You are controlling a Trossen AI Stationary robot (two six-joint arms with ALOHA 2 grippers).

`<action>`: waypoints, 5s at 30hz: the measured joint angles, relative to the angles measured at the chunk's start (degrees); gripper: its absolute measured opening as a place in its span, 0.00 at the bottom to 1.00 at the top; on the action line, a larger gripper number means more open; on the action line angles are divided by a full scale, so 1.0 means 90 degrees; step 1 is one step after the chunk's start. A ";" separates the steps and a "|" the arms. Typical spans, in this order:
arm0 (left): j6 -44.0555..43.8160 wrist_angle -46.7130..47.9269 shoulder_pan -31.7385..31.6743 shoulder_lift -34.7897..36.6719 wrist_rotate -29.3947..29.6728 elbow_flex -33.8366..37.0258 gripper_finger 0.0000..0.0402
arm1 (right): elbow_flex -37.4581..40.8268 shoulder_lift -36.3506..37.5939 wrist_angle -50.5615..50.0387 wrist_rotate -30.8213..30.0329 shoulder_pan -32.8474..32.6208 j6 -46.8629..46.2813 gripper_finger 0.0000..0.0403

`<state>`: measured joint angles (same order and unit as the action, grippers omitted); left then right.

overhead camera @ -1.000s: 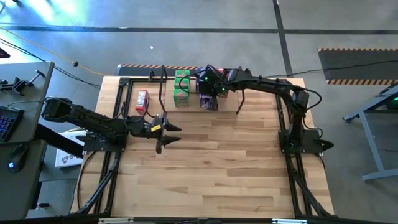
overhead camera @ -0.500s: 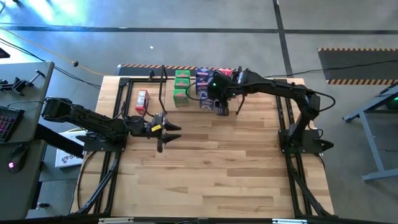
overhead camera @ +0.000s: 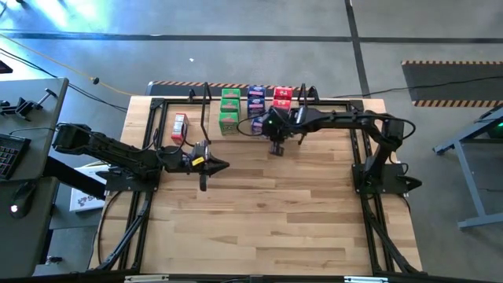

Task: Stack cereal on shelf
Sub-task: Put the blue cereal box on the shelf aligned with the blue cereal box, then put the red cereal box on the shelf aligned with the red cereal box

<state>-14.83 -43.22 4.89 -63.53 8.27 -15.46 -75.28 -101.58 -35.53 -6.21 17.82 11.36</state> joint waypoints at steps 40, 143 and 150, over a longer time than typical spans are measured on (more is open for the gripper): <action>-0.0698 1.2865 -0.2809 0.0981 0.1255 -0.6242 0.00 | 0.2945 0.2824 0.2951 -0.0315 -0.1180 -0.0413 0.00; -0.0826 1.1742 -0.3816 0.0223 0.0446 -0.3164 0.46 | 0.2938 0.2841 0.2883 0.0088 -0.1417 -0.0285 0.00; -0.0734 1.1710 -0.3901 -0.0092 0.0450 -0.3164 0.57 | 0.2938 0.2841 0.2884 0.0262 -0.1418 -0.0285 0.00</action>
<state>-21.44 62.17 -30.22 -64.35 12.32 -43.94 -48.84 -76.01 -9.58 -3.85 5.06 8.80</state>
